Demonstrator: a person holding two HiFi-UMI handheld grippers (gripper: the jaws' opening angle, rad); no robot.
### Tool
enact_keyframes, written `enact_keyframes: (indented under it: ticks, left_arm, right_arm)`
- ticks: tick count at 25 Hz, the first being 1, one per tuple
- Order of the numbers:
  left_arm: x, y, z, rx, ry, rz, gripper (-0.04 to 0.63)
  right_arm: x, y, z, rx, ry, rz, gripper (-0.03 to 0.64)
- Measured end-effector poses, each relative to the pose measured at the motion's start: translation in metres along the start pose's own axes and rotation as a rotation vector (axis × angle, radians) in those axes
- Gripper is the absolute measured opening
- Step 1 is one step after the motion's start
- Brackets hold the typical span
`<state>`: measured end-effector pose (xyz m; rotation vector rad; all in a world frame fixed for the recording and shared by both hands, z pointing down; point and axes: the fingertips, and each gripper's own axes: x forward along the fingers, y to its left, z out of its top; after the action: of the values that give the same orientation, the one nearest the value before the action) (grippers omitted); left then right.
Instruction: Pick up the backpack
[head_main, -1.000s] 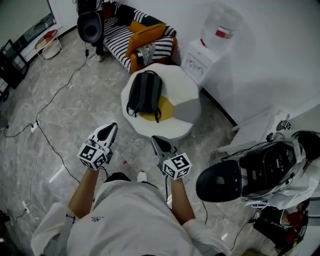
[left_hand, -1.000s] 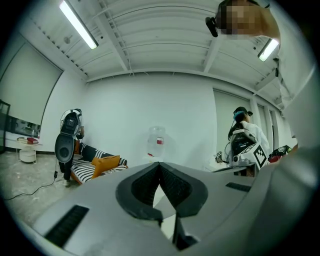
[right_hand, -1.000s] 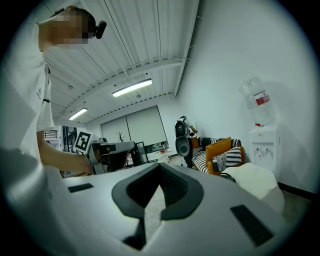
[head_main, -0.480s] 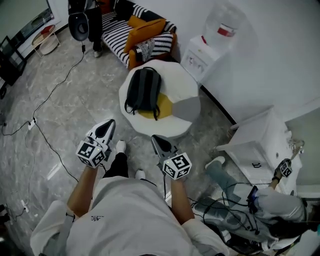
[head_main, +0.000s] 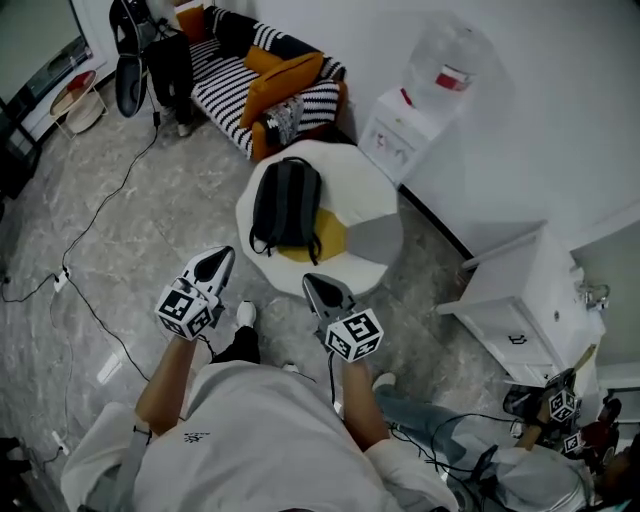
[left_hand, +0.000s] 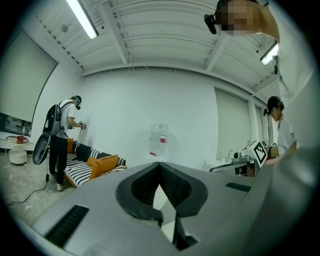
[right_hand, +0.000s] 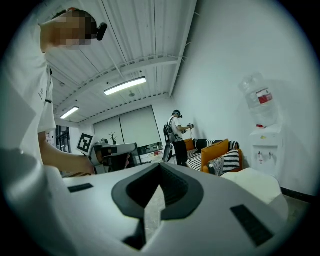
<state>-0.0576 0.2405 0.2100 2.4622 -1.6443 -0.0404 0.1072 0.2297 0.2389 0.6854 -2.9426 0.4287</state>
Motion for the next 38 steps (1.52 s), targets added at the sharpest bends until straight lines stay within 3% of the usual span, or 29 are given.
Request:
enact_keyframes:
  ticks: [11, 20, 28, 38]
  left_arm:
    - [0.053, 0.100, 0.018, -0.013, 0.009, -0.083, 0.002]
    - [0.096, 0.154, -0.001, -0.052, 0.053, -0.147, 0.002]
    - [0.126, 0.176, -0.015, -0.081, 0.101, -0.221, 0.002]
    - [0.159, 0.172, -0.060, -0.117, 0.204, -0.249, 0.002]
  right_arm:
    - [0.100, -0.036, 0.028, 0.001, -0.009, -0.076, 0.006]
    - [0.130, -0.081, 0.036, 0.052, -0.030, -0.230, 0.006]
    - [0.151, -0.105, 0.025, 0.086, -0.014, -0.296, 0.006]
    - [0.158, -0.155, 0.000, 0.115, 0.024, -0.315, 0.006]
